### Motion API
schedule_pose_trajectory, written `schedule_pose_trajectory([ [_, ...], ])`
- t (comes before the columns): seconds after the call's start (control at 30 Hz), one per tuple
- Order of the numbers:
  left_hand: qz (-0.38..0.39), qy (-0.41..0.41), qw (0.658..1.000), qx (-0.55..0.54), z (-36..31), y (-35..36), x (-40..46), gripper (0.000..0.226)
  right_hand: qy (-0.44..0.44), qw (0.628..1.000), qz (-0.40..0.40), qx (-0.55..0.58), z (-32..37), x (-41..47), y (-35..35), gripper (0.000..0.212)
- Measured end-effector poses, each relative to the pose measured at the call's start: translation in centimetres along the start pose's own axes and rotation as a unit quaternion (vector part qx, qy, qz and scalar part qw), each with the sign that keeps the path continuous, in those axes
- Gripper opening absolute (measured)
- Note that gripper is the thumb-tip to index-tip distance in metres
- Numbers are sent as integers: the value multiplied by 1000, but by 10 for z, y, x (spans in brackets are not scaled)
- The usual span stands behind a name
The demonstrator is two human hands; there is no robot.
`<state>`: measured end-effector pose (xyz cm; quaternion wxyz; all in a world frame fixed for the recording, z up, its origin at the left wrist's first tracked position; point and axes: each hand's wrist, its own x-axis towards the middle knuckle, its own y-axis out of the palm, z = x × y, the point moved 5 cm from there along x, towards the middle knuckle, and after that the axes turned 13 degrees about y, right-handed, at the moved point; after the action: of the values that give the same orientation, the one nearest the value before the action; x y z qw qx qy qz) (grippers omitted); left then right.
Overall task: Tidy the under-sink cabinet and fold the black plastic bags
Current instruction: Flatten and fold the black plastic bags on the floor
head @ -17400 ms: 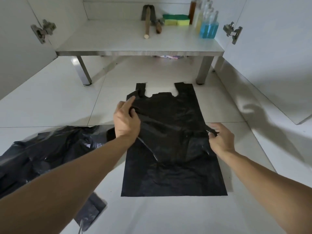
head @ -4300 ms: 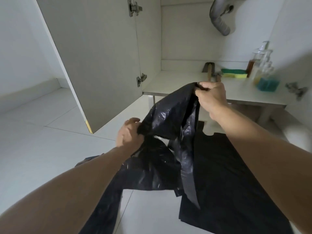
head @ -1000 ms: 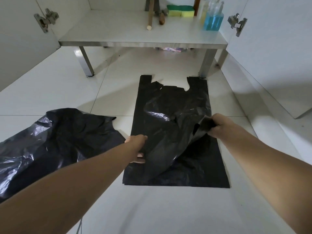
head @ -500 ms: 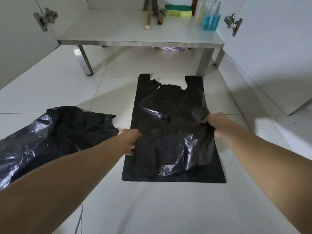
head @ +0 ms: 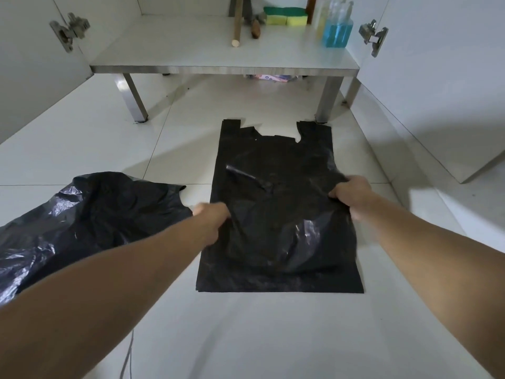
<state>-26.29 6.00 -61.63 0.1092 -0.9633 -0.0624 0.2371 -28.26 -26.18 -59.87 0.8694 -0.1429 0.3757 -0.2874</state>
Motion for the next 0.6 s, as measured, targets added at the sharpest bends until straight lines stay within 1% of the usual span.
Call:
schedule_pose_trajectory([
  [0.07,-28,77,997,2,-35,-8,9,9,-71,997,-23,1,13,0,-8,48],
  [0.13,-59,134,989,6,-54,-19,13,25,-124,991,-42,-8,23,-5,-14,51],
  [0.17,-62,143,988,1,-54,-22,11,30,-138,989,-45,-14,24,-6,-16,51],
  [0.2,-59,146,988,-2,-50,-25,8,32,-140,990,-32,-14,22,-11,-16,52],
  [0.23,-54,143,988,3,-40,-27,5,32,-120,993,-3,-1,15,-13,-15,52],
  [0.3,-50,123,991,22,-16,-30,0,27,-37,995,89,26,-5,-18,-8,41],
  [0.37,-54,100,993,31,5,-36,-1,23,37,987,154,-3,-28,-23,-3,28],
  [0.4,-55,89,994,34,13,-39,0,21,51,984,165,-32,-38,-21,-2,26],
  [0.43,-56,80,994,39,20,-42,2,22,53,984,164,-52,-47,-17,-3,30],
  [0.5,-53,65,995,57,32,-46,5,25,41,989,122,-66,-60,-8,-6,54],
  [0.53,-49,60,995,68,37,-47,6,24,29,994,82,-71,-64,-4,-9,68],
  [0.57,-43,55,994,80,40,-48,6,22,8,996,37,-83,-65,-2,-13,78],
  [0.6,-40,51,994,92,43,-49,7,20,-15,996,-5,-93,-65,-1,-16,81],
])
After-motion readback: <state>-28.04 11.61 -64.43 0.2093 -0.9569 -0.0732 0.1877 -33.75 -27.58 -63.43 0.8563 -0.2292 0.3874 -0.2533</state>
